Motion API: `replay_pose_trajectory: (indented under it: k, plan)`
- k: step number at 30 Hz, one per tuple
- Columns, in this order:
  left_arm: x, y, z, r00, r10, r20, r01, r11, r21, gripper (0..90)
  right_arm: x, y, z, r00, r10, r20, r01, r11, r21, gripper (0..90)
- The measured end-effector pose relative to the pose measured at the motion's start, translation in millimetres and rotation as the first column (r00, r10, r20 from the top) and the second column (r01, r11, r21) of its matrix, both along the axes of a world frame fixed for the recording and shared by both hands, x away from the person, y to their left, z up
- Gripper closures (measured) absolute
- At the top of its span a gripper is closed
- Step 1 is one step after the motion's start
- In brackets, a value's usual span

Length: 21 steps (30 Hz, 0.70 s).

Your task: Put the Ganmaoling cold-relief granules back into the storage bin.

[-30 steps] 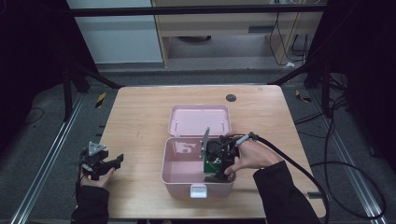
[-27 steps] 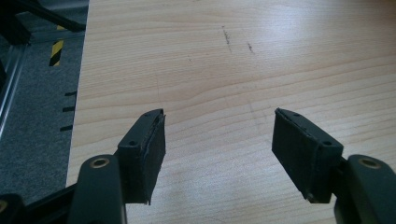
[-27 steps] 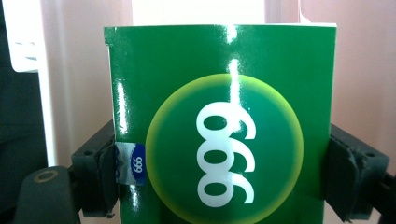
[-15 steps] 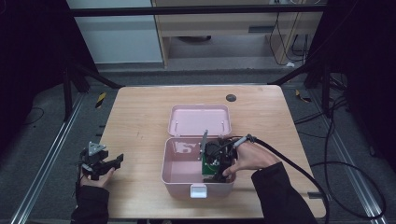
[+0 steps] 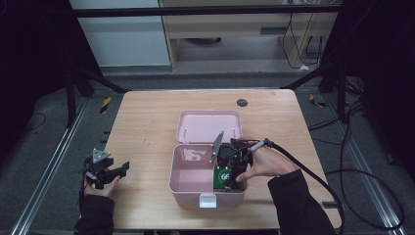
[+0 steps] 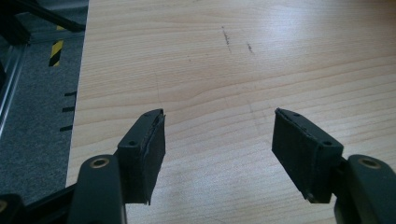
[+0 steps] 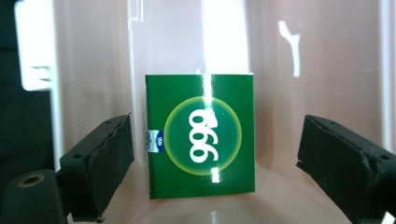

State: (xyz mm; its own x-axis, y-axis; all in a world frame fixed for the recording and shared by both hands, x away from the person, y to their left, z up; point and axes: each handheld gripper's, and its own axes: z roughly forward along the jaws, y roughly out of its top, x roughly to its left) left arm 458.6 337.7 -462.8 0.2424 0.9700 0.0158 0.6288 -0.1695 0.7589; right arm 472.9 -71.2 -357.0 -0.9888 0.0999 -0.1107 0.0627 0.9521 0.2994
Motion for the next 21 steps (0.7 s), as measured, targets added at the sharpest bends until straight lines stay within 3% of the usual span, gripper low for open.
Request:
replay_pose_trajectory:
  k: [12, 16, 17, 19, 21]
  plan:
    - [-0.5, -0.4, 0.5, 1.0000, 0.000, 0.002, 0.000, 1.0000, -0.003, 34.4, -4.1, -17.9, 34.0, 0.9950, -0.069, 0.072, 0.059, 0.9892, 0.134, 10.2]
    - [-0.5, -0.4, 0.5, 1.0000, -0.001, 0.002, 0.001, 1.0000, -0.003, 34.4, -7.0, -26.2, 43.6, 0.9905, -0.095, 0.100, 0.074, 0.9772, 0.199, 10.7]
    - [-0.6, -0.6, 0.5, 1.0000, 0.000, 0.003, 0.000, 1.0000, -0.003, 34.4, -8.8, -30.5, 47.9, 0.9851, -0.124, 0.119, 0.094, 0.9688, 0.229, 11.0]
    - [-0.6, -0.6, 0.6, 1.0000, -0.001, 0.003, 0.001, 1.0000, -0.003, 34.5, -9.3, -32.7, 49.6, 0.9833, -0.130, 0.127, 0.097, 0.9656, 0.241, 11.0]
    - [-0.8, -0.7, 0.8, 1.0000, 0.000, 0.002, 0.000, 1.0000, -0.003, 34.6, -10.3, -40.1, 53.9, 0.9761, -0.163, 0.143, 0.120, 0.9552, 0.271, 11.4]
